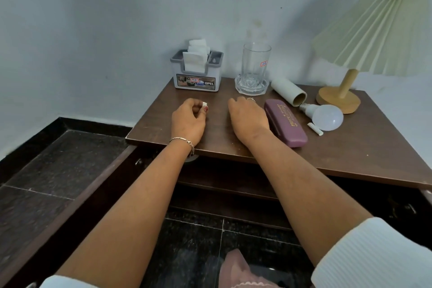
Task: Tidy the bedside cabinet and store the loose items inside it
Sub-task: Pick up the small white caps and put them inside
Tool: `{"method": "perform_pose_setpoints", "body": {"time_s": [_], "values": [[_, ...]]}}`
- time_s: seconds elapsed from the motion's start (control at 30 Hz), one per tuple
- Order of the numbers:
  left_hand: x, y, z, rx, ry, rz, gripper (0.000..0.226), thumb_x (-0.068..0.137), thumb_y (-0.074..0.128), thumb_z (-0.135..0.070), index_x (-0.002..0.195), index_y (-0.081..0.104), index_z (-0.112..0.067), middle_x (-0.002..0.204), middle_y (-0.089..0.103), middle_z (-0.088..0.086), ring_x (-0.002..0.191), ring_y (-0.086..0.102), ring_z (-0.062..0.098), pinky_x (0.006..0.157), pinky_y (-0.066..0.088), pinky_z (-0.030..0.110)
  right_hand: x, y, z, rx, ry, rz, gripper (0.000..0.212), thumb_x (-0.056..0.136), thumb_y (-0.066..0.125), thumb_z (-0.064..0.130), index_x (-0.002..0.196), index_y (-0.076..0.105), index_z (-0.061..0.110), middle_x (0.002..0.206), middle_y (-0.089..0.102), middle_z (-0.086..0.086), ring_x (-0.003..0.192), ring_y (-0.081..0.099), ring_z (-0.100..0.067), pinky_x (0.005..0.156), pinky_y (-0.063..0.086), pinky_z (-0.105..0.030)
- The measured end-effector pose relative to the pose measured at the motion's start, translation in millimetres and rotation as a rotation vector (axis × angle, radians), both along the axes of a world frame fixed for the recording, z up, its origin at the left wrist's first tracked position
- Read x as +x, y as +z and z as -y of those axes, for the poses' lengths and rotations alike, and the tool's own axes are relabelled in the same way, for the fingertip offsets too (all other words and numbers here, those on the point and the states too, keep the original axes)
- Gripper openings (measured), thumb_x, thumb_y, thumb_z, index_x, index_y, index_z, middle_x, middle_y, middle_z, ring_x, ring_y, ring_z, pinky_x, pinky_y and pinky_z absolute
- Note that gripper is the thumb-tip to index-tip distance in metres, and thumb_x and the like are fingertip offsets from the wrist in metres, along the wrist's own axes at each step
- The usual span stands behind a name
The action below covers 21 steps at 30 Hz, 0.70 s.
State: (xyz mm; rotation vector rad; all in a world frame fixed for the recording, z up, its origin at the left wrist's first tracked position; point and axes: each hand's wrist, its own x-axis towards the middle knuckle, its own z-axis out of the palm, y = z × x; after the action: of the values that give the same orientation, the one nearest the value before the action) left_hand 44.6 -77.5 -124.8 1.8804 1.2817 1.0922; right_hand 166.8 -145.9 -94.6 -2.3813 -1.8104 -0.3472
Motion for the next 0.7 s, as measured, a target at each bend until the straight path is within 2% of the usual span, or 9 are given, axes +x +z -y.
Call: {"method": "perform_pose_setpoints", "body": {"time_s": [0.1,0.2,0.27,0.33,0.43,0.57,0.7], "values": [[-0.9,1.9,-1.9,-0.021,-0.014,0.015,0.014,0.090,0.061,-0.023,0.102,0.066,-0.019,0.093,0.069,-0.005,0.085,0.063,0.007,0.075,0.043,0.013,-5.0,3.5,7.2,0.030,0.029,-0.028,0.025,0.093,0.043,-0.001,0.115,0.051,0.007,0.117,0.056,-0.014,0.112,0.053,-0.034,0.081,0.047,-0.041],[-4.3,3.8,-4.1,-0.081,-0.041,0.072,0.017,0.089,0.062,-0.022,0.106,0.066,-0.019,0.099,0.071,-0.002,0.093,0.065,0.009,0.087,0.050,0.023,-9.0,0.3,22.0,0.116,-0.004,-0.184,0.027,0.089,0.047,-0.001,0.113,0.052,0.009,0.116,0.056,-0.013,0.108,0.054,-0.034,0.081,0.046,-0.041],[-6.3,8.0,-0.9,-0.136,-0.083,0.129,0.018,0.090,0.062,-0.019,0.108,0.065,-0.015,0.101,0.071,0.000,0.092,0.065,0.008,0.087,0.050,0.022,-15.6,-5.8,37.6,0.236,-0.012,-0.302,0.027,0.087,0.050,0.001,0.111,0.056,0.011,0.112,0.058,-0.011,0.102,0.057,-0.033,0.080,0.047,-0.041],[-9.7,13.7,7.3,-0.213,-0.179,0.194,0.022,0.091,0.061,-0.015,0.112,0.064,-0.009,0.099,0.071,0.003,0.084,0.065,0.003,0.082,0.052,0.019,-25.4,-15.7,58.1,0.361,-0.002,-0.396,0.025,0.086,0.053,0.006,0.109,0.059,0.013,0.107,0.060,-0.007,0.096,0.059,-0.029,0.080,0.050,-0.041],[-20.7,24.0,29.7,-0.414,-0.410,0.254,0.024,0.092,0.059,-0.013,0.114,0.062,-0.004,0.094,0.070,0.005,0.066,0.065,-0.001,0.063,0.052,0.010,-36.5,-32.2,93.2,0.516,0.012,-0.435,0.023,0.086,0.057,0.009,0.107,0.063,0.015,0.102,0.063,-0.002,0.092,0.061,-0.023,0.079,0.051,-0.036],[-35.4,28.7,67.3,-0.560,-0.639,0.194,0.022,0.090,0.060,-0.013,0.111,0.065,-0.005,0.095,0.073,0.006,0.072,0.068,0.005,0.063,0.053,0.011,-39.1,-52.7,136.5,0.622,0.067,-0.458,0.027,0.085,0.060,0.006,0.110,0.066,0.013,0.105,0.065,0.002,0.095,0.061,-0.013,0.082,0.050,-0.025],[-35.8,17.4,96.0,-0.680,-0.789,0.124,0.025,0.089,0.060,-0.009,0.113,0.065,-0.006,0.101,0.073,0.007,0.082,0.068,0.009,0.070,0.055,0.014,-37.6,-77.4,170.7,0.581,-0.013,-0.547,0.025,0.085,0.061,0.007,0.109,0.066,0.014,0.104,0.066,0.004,0.092,0.063,-0.011,0.081,0.055,-0.032]]}}
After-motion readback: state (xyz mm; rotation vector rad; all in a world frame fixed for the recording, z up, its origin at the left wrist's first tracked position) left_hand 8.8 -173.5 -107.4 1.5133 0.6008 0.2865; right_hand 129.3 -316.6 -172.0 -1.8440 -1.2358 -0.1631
